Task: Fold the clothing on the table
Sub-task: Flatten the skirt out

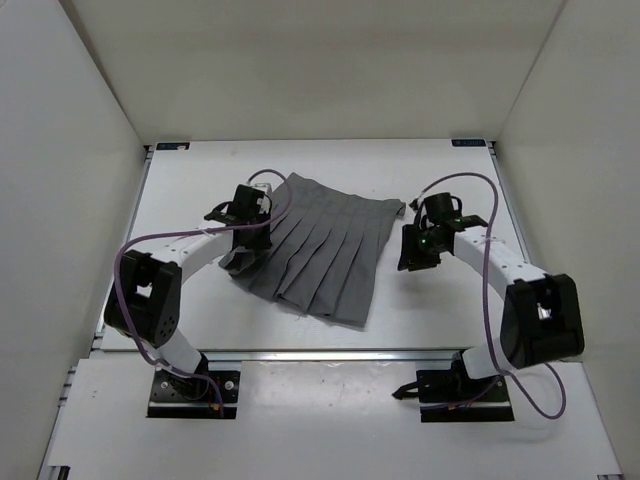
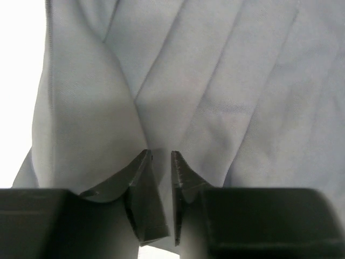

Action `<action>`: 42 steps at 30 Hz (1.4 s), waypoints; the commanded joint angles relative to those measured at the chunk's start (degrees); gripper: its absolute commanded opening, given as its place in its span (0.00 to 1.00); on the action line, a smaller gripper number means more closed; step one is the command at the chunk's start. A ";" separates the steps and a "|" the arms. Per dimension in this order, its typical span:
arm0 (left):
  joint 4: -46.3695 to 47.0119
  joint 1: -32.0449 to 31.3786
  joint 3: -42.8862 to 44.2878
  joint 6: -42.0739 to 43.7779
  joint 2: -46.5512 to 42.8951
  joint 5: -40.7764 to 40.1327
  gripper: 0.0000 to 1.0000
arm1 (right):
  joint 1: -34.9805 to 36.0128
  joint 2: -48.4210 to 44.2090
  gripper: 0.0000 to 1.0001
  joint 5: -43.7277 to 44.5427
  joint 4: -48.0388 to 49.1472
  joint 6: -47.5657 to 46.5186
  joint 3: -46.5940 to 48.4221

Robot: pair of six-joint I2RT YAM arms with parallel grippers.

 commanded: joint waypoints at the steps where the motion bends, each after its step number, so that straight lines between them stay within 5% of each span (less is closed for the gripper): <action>1: -0.17 -1.81 -0.25 -0.49 -0.21 1.69 0.24 | -1.30 -5.95 0.31 -1.99 0.17 -0.15 2.96; 5: -1.66 -3.66 0.01 -1.90 1.81 0.99 0.00 | 0.53 -5.52 0.27 -3.66 2.89 1.95 6.31; 13: -3.87 -3.93 0.89 -3.22 5.33 -2.27 0.00 | 12.22 6.33 0.00 -10.95 14.04 8.45 7.90; 25: -4.58 -0.76 2.39 -4.53 5.96 -1.47 0.00 | 20.32 22.52 0.00 -7.98 11.09 4.43 13.96; 42: -6.23 -5.50 0.02 -7.26 6.83 3.43 0.00 | 1.00 11.02 0.01 4.32 5.36 1.70 1.75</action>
